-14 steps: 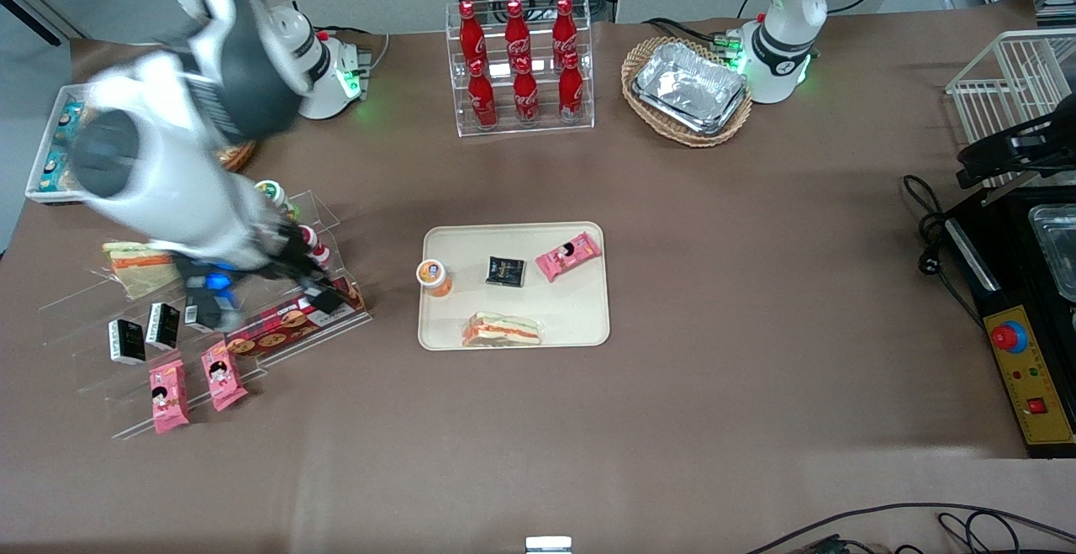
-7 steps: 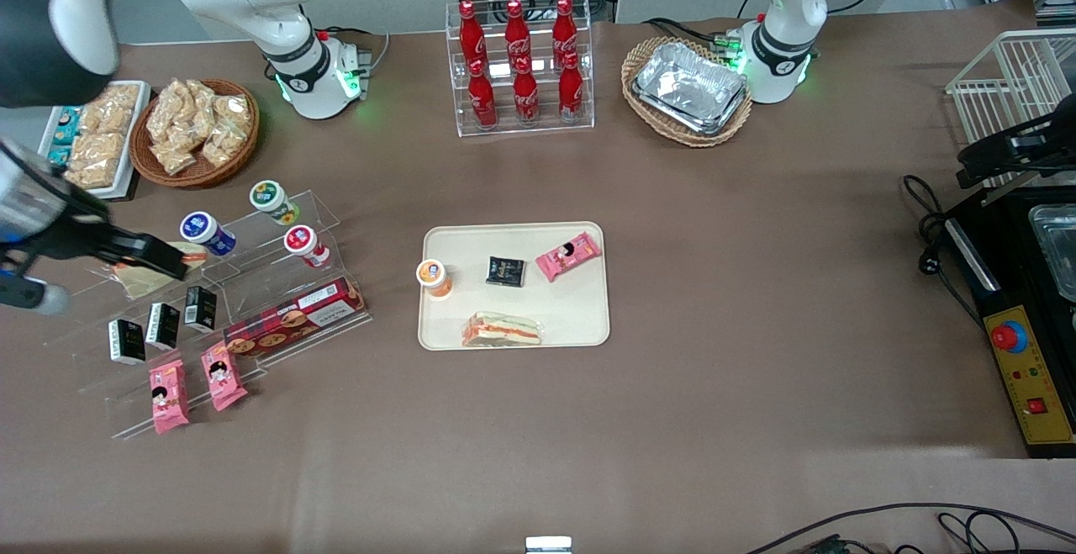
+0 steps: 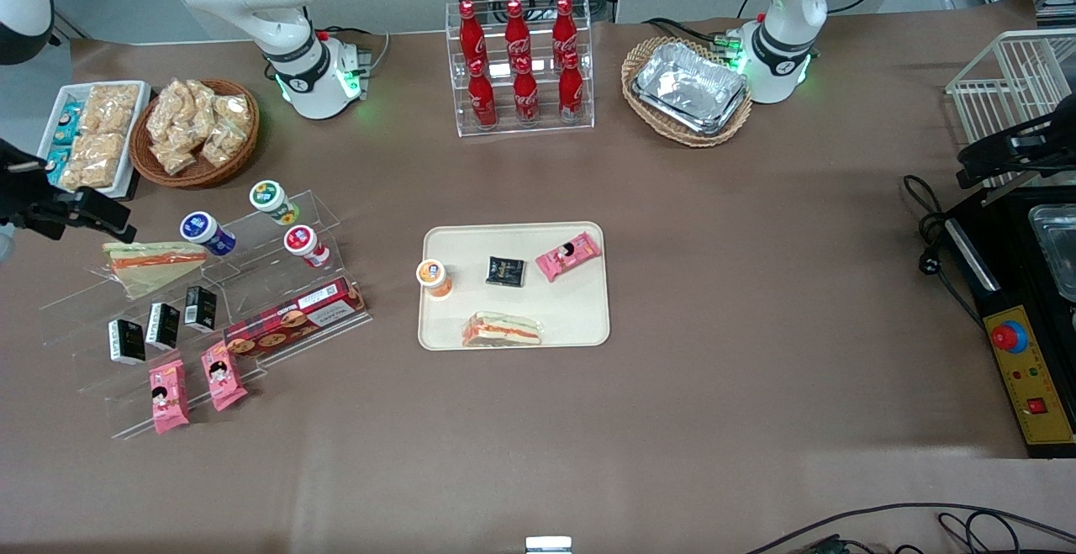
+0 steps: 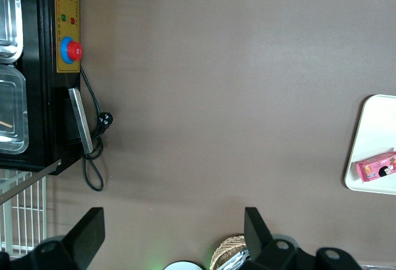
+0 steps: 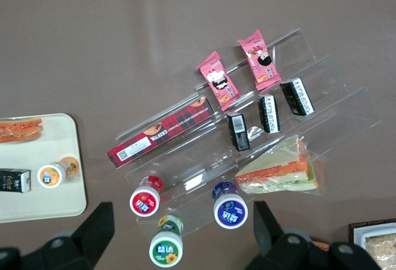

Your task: Place sandwich on tray

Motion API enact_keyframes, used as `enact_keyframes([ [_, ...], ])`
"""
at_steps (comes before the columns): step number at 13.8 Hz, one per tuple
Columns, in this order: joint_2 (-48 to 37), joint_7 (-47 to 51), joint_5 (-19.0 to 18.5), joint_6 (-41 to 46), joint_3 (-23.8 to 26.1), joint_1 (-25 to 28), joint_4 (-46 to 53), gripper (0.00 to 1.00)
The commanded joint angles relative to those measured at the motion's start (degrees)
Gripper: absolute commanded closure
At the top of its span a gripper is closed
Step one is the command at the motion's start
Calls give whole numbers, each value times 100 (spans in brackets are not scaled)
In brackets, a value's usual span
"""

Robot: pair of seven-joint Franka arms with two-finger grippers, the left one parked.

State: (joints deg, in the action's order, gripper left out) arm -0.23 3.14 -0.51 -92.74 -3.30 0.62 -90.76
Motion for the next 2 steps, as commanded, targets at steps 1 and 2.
enact_keyframes([
  [1,-109,-303,-37,-174,84,-53,-196,0],
  [2,-135,-409,-2,-131,75,-53,-214,0],
])
